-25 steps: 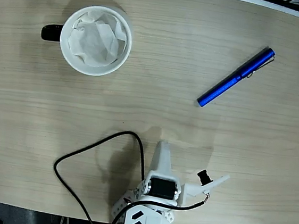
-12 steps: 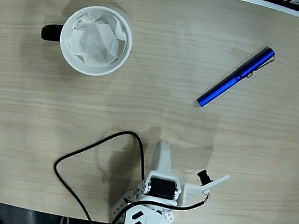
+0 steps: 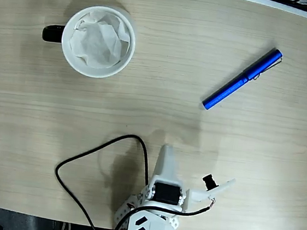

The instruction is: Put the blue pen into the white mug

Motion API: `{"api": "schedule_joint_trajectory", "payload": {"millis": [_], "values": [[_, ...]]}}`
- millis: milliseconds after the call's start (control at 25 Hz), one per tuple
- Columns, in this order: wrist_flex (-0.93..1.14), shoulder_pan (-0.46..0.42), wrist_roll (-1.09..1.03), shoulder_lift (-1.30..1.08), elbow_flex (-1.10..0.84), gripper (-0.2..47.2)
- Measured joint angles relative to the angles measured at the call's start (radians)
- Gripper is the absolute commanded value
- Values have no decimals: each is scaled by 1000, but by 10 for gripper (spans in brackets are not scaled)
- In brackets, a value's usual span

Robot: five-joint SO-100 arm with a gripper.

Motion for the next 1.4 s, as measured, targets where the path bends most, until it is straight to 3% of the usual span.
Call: {"api": "schedule_joint_trajectory", "payload": {"millis": [1400], "values": [[0,-14,-15,0,-18,0]]}}
